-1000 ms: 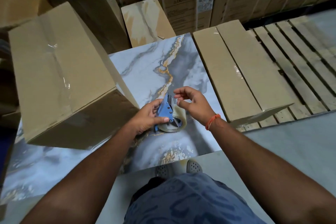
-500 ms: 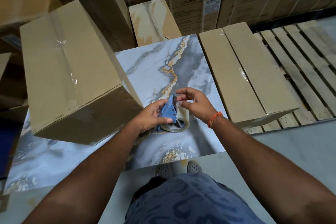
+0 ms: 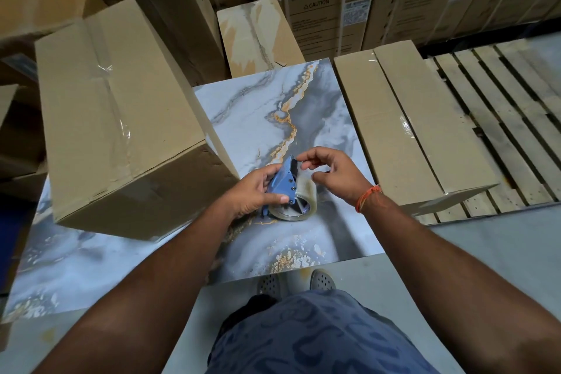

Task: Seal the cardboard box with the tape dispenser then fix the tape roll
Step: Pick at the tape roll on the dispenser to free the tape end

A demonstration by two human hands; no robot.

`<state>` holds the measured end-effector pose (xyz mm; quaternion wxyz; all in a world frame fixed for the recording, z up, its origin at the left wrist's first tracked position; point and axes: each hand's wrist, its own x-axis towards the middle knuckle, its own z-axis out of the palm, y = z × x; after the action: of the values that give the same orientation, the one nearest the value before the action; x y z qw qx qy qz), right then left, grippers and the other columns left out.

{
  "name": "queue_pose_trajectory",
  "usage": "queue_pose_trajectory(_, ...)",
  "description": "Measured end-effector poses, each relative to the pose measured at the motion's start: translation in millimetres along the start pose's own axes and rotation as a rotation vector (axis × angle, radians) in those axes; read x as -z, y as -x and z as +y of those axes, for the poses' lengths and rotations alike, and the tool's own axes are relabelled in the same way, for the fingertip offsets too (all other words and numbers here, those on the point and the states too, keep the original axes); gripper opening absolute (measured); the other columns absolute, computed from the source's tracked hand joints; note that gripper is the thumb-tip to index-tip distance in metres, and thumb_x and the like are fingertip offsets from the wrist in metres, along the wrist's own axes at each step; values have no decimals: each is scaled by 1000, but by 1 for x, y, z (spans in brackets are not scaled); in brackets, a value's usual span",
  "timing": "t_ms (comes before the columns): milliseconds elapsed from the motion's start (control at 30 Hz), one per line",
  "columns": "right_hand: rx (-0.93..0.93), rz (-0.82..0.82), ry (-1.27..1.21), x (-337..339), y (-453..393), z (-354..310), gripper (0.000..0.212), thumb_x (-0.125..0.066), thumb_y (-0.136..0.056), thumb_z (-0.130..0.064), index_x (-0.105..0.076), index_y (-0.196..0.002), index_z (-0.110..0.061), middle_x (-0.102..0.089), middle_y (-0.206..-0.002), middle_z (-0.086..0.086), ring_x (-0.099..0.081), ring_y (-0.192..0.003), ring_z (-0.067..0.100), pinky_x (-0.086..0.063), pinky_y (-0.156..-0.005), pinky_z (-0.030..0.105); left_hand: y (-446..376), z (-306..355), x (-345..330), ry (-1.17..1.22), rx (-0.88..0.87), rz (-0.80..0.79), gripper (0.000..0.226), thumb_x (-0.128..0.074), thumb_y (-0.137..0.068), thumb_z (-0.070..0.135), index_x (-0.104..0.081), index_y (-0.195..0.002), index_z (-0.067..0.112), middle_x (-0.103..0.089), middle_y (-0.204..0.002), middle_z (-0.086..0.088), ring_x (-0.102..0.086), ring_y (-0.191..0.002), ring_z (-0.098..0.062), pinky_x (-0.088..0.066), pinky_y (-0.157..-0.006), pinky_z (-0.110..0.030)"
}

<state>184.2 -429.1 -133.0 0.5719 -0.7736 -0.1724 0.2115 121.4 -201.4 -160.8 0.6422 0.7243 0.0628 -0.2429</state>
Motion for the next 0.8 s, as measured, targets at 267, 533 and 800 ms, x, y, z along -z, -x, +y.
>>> queue_pose_trajectory(267, -6, 33, 26, 5, 0, 3, 22, -69, -83, -1, -76, -78, -21, -65, -89, 7, -55, -74, 11, -48, -77, 20, 2, 0, -4, -15, 2, 16, 75, -77, -81, -14, -49, -147, 6, -69, -133, -3, -68, -122, -14, -55, -99, -27)
queue_pose_trajectory(533, -189, -16, -108, 7, 4, -3, 21, -56, -79, -7, -74, -77, 3, -68, -71, 18, -60, -59, 13, -46, -56, 17, 6, 3, -10, -44, -23, 1, 74, -79, -82, -9, -48, -148, 6, -66, -139, -6, -65, -127, -15, -53, -101, -26)
queue_pose_trajectory(800, -291, 69, -196, 3, 7, -3, 35, -73, -89, -25, -68, -57, -12, -71, -71, 17, -63, -54, 16, -47, -53, 23, 10, 4, -14, -52, -32, 11, 72, -81, -82, -5, -50, -146, 9, -65, -140, -10, -64, -129, -20, -53, -106, -32)
